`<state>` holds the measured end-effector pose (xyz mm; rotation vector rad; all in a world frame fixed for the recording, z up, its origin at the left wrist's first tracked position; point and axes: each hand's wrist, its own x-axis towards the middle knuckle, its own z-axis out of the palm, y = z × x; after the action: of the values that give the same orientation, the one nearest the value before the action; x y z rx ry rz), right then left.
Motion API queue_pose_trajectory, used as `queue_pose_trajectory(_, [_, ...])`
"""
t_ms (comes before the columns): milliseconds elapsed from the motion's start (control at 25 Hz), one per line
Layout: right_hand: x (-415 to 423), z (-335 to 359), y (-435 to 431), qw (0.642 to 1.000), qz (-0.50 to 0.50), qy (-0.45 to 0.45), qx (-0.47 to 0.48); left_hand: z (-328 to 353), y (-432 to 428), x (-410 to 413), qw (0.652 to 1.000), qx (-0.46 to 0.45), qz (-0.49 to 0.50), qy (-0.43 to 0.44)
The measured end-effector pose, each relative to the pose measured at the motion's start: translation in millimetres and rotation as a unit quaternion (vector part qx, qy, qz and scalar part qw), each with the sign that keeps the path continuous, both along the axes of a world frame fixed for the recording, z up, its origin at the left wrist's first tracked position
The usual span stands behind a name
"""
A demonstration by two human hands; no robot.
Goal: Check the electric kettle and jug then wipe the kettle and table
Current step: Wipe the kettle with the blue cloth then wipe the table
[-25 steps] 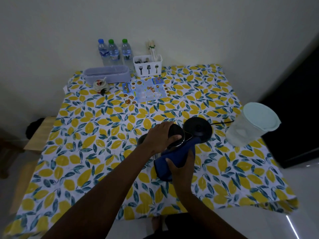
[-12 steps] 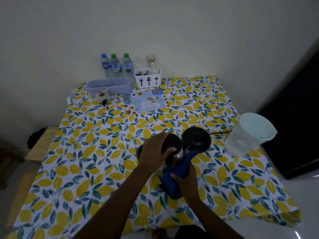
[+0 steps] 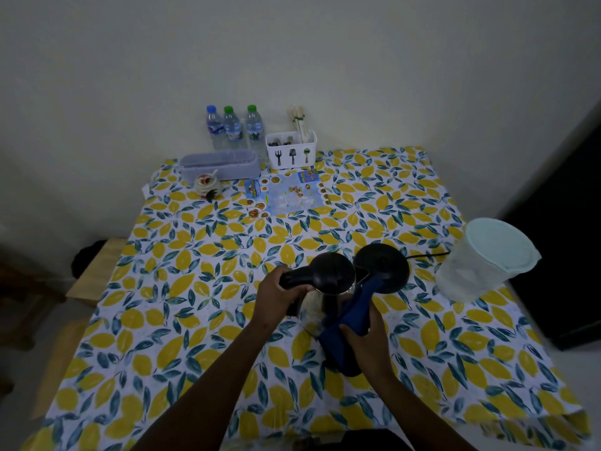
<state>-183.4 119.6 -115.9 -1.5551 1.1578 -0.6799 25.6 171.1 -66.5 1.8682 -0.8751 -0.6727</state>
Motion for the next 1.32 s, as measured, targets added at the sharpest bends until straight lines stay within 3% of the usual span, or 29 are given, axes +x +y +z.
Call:
queue_pose_trajectory(480, [-7, -5, -57, 0.963, 0.127, 0.138, -0.193, 4, -23, 19, 0.978, -0.059, 0.200, 0.016])
queue_pose_trajectory(560, [-8, -14, -66, 0.936, 0.158, 0.236, -0.206, 2, -31, 27, 0.974, -0.061, 0.220, 0.011])
queue_pose_trajectory(640, [-7, -25, -70, 0.878, 0.196, 0.379, -0.216, -2, -35, 31, 0.971, -0.059, 0.232, 0.007])
queue_pose_trajectory(720, [-3, -38, -68, 0.826, 0.248, 0.468, -0.194, -8, -36, 36, 0.971, -0.052, 0.232, 0.006])
queue_pose_trajectory(840, [3, -59, -57, 0.816, 0.284, 0.487, -0.126, -14, -31, 41, 0.978, -0.072, 0.194, -0.029])
queue_pose_trajectory(920, [11, -69, -50, 0.831, 0.236, 0.491, -0.116, -26, -19, 37, 0.982, -0.069, 0.167, -0.064])
queue_pose_trajectory(1040, [22, -75, -44, 0.849, 0.150, 0.490, -0.126, -63, 21, 14, 0.987, 0.049, 0.128, -0.079])
queue_pose_trajectory(1120, [26, -79, -43, 0.853, 0.131, 0.490, -0.124, -95, 54, 1, 0.979, 0.167, 0.023, -0.113])
queue_pose_trajectory(1200, [29, -81, -43, 0.846, 0.137, 0.500, -0.124, -121, 81, -5, 0.945, 0.275, -0.090, -0.154])
queue_pose_trajectory(1320, [30, -81, -40, 0.833, 0.184, 0.500, -0.149, -137, 95, -5, 0.908, 0.319, -0.169, -0.214])
